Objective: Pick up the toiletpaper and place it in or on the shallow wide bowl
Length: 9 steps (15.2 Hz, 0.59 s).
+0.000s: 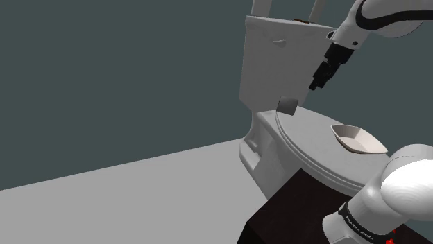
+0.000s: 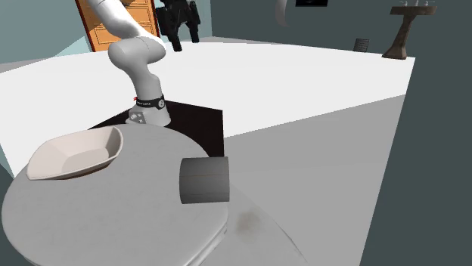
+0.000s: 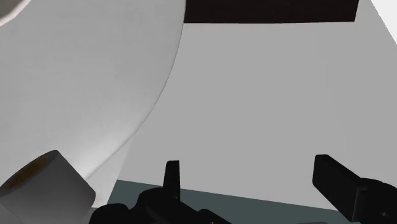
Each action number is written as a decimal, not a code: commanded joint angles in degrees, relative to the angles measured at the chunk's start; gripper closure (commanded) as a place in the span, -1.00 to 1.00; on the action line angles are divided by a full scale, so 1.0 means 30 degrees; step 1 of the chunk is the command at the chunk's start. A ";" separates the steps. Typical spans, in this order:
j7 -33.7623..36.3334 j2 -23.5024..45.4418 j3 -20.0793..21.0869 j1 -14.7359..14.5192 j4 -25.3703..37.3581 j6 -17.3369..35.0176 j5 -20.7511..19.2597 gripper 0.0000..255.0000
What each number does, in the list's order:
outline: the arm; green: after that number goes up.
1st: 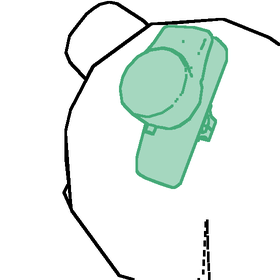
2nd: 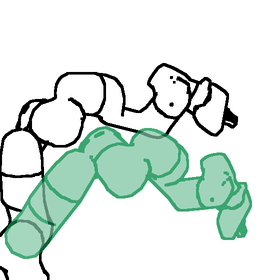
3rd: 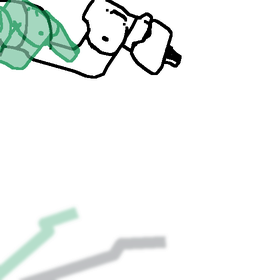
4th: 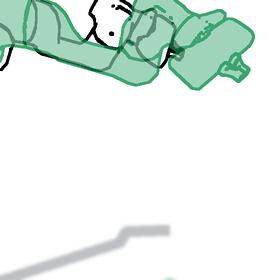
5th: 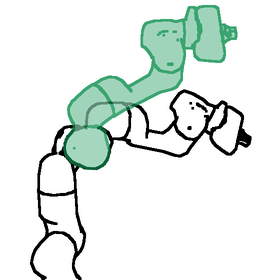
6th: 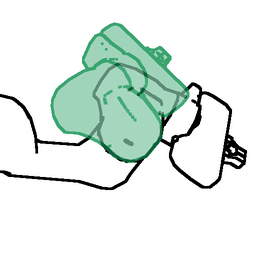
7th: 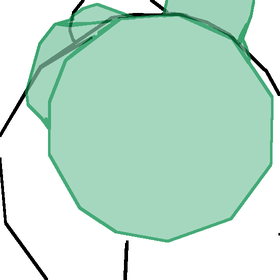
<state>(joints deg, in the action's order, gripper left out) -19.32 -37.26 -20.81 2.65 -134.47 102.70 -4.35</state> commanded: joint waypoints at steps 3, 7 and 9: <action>-0.2967 0.1829 -0.2591 -0.0306 0.0681 0.1076 0.0497 -1.00; -0.6202 0.4434 -0.5327 -0.1076 0.1987 0.1893 0.1827 -1.00; -0.8025 0.6030 -0.6780 -0.1599 0.2846 0.2114 0.2907 -1.00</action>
<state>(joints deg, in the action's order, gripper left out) -40.38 -21.53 -38.90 -1.41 -127.00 108.50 2.77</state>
